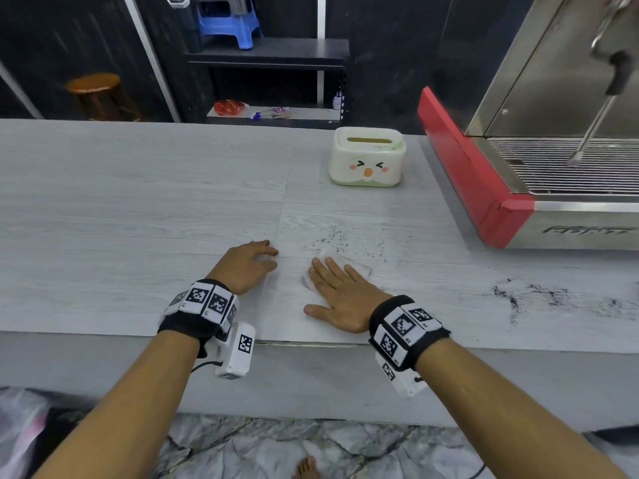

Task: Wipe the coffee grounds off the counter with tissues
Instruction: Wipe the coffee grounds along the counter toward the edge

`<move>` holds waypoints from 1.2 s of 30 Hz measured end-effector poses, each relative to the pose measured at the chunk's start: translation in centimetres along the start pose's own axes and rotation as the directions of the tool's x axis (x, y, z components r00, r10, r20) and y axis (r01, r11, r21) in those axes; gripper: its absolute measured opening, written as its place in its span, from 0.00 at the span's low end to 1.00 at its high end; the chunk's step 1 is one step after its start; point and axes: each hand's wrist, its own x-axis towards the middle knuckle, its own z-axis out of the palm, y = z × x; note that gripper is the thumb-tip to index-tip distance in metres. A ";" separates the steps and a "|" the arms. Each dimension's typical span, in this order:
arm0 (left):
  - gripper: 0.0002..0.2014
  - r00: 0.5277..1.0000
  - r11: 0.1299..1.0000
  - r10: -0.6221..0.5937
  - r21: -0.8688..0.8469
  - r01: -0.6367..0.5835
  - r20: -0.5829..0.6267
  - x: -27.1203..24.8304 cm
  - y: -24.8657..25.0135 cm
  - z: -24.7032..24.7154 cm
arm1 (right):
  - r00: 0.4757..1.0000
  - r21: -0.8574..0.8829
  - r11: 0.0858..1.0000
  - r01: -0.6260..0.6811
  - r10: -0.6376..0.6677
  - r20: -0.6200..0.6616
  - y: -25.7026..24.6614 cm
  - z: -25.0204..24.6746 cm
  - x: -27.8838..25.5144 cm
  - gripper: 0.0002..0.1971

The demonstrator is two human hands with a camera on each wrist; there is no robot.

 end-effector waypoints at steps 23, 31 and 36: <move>0.26 0.996 0.996 0.076 0.053 -0.074 -0.041 -2.3 -1.2 4.2 | 0.956 0.063 0.995 -0.076 0.091 -0.278 -2.6 4.3 -1.2 0.42; 0.26 0.989 0.994 0.103 0.047 -0.099 -0.106 -2.2 -1.6 4.7 | 0.918 0.140 0.966 -0.215 0.250 -0.309 0.9 4.3 -3.4 0.36; 0.25 0.986 0.994 0.112 0.025 -0.109 -0.124 -2.3 -1.6 4.8 | 0.896 0.251 0.932 -0.264 0.332 -0.293 1.9 3.6 -4.2 0.36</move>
